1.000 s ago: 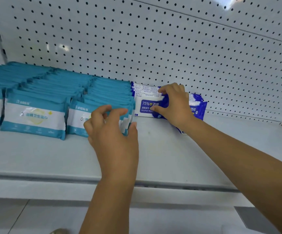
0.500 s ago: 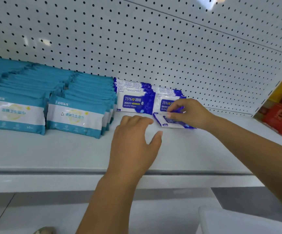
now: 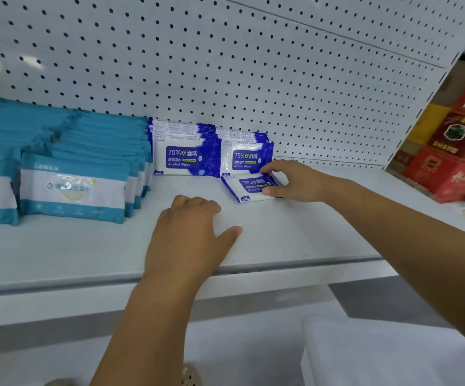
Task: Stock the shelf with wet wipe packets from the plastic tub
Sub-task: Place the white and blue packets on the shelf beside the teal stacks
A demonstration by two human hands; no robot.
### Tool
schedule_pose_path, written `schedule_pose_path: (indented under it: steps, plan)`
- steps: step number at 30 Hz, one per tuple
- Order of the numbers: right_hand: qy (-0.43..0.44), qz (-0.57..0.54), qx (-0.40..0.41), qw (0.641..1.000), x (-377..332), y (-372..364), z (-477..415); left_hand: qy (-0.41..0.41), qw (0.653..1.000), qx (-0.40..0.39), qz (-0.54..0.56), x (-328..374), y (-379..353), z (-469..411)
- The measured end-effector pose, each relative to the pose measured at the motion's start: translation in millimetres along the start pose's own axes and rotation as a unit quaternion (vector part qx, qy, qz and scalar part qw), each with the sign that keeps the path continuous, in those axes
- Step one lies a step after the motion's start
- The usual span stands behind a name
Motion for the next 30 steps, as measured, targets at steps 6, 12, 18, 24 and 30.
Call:
schedule_pose_path:
  steps: [6,12,18,24,30]
  plan:
    - [-0.029,0.047,-0.113,0.992,5.8,2.4,2.8,0.001,1.000,-0.012,-0.009,-0.8,-2.5,-3.6]
    - [-0.042,0.052,-0.009,0.998,0.7,15.1,3.6,-0.003,1.000,-0.019,-0.021,-2.2,-4.7,-4.2]
    - [-0.045,0.096,0.196,0.975,-16.7,21.5,-12.5,-0.004,1.000,-0.023,-0.014,-3.4,-5.5,-6.0]
    - [-0.032,0.067,0.244,0.967,-22.3,16.5,-32.2,-0.017,1.000,-0.013,-0.017,-4.2,-7.0,-6.2]
    - [-0.015,0.053,0.283,0.958,-25.6,15.3,-34.3,-0.018,0.999,-0.020,-0.020,-4.5,-7.5,-7.8]
Point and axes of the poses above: each hand's wrist, its own z-axis away from the middle knuckle, its own y-axis out of the back of the hand, x = y × z, the point moved 6 cm from there along -z, towards the middle knuckle, and after that the axes turned 15 degrees about -x, right-handed, at the moved point
